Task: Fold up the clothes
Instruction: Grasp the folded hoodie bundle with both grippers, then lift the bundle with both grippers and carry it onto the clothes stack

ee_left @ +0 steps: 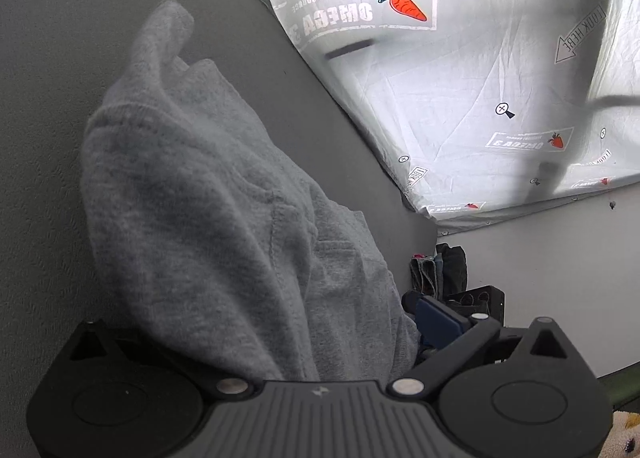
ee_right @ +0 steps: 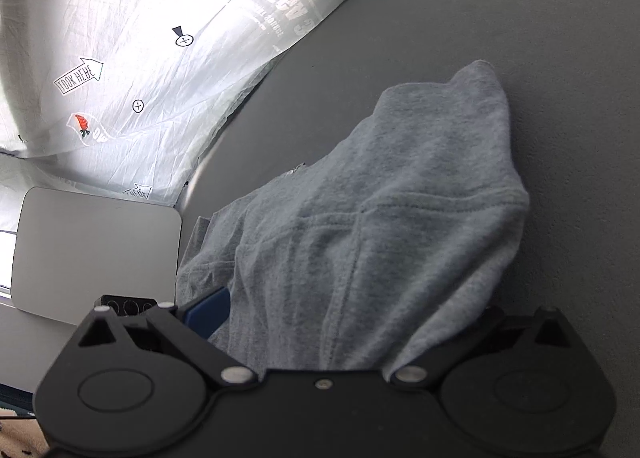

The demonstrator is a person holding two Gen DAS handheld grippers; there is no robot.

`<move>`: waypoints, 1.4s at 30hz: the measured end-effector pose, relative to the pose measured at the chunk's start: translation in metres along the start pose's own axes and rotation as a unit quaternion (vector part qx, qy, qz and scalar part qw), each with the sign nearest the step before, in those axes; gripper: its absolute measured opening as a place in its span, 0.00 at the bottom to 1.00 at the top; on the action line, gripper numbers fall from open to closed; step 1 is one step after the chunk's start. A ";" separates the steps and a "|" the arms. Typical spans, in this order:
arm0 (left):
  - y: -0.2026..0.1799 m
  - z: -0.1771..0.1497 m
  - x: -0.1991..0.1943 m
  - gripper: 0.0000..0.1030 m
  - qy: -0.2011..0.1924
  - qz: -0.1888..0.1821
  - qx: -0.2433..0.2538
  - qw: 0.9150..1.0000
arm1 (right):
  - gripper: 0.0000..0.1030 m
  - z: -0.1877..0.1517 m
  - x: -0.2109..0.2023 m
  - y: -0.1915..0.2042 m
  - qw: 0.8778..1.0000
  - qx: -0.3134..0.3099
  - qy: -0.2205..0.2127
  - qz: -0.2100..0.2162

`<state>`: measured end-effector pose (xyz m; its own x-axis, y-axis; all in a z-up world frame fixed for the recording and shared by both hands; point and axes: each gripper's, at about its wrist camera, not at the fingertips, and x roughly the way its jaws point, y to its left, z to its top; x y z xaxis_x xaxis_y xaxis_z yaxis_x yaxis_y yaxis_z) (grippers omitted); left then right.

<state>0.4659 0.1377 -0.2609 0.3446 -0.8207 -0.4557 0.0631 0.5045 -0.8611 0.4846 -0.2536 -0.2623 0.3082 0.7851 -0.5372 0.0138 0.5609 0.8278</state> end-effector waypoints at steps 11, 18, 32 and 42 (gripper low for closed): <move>-0.026 -0.029 -0.020 0.35 -0.070 0.116 -0.035 0.990 | 0.44 -0.026 -0.005 0.042 0.996 -0.061 -0.056 -0.037; -0.114 -0.055 -0.053 0.34 -0.103 0.122 0.077 0.984 | 0.39 -0.067 -0.061 0.104 0.984 -0.126 -0.125 0.004; -0.286 -0.137 -0.102 0.35 -0.217 0.081 0.215 0.949 | 0.39 -0.122 -0.222 0.132 0.945 -0.159 -0.247 0.145; -0.344 -0.190 -0.070 0.35 -0.258 0.057 0.207 0.942 | 0.39 -0.139 -0.304 0.115 0.928 -0.177 -0.274 0.178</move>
<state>0.2423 -0.0290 0.0241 0.7738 -0.5690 -0.2782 0.3206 0.7308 -0.6026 0.2604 -0.3910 -0.0264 0.6729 0.7397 0.0035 -0.4649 0.4192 0.7798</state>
